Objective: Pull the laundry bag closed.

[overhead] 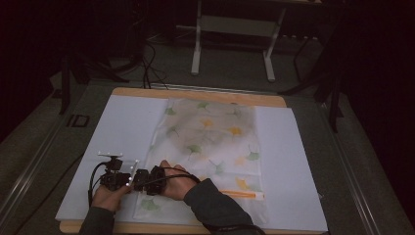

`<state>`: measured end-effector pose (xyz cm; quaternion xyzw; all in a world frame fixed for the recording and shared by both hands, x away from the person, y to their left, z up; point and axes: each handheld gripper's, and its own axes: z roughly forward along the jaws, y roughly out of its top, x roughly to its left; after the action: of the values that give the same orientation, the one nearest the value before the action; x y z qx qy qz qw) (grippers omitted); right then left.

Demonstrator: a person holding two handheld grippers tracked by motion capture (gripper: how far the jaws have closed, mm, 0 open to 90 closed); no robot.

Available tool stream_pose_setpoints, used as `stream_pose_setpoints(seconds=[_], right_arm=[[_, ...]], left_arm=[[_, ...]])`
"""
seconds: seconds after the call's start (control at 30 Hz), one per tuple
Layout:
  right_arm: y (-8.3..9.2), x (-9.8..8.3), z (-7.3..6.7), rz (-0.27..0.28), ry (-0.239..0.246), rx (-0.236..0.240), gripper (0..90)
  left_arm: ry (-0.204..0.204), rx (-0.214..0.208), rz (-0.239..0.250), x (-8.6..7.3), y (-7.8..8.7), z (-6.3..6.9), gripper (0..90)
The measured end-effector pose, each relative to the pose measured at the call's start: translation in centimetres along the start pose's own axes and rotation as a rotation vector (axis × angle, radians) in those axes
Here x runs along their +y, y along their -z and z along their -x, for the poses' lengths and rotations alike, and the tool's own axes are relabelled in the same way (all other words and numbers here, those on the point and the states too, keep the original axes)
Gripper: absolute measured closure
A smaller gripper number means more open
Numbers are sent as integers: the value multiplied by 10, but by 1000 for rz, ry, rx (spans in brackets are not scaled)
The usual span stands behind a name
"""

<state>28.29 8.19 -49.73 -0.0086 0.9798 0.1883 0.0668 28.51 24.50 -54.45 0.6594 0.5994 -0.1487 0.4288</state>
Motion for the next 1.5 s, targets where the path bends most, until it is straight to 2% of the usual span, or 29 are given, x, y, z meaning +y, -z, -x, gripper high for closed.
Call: stream_pose_setpoints(seconds=[0.07, 0.2, 0.23, 0.33, 0.4, 0.73, 0.87, 1.5], right_arm=[[1, 0, 0, 6, 0, -1, 841], [3, 0, 0, 11, 2, 0, 842], [3, 0, 0, 11, 2, 0, 842], [4, 0, 0, 13, 5, -3, 842], [5, -1, 0, 14, 6, -3, 842], [15, -3, -1, 47, 5, -20, 842], [17, -5, -1, 52, 7, -25, 842], [12, -10, 1, 43, 1, -22, 844]], left_arm=[[8, -22, 3, 0, 0, 0, 817], [8, -31, 1, 0, -2, 0, 771], [8, -31, 1, 0, -2, 0, 772], [1, -20, 3, 0, -1, 0, 867], [-6, -18, 7, 0, 1, 2, 881], [-29, -31, 20, 1, 7, 9, 885], [-26, -44, 21, 1, 8, 8, 886], [-25, -74, 21, 2, 11, 8, 889]])
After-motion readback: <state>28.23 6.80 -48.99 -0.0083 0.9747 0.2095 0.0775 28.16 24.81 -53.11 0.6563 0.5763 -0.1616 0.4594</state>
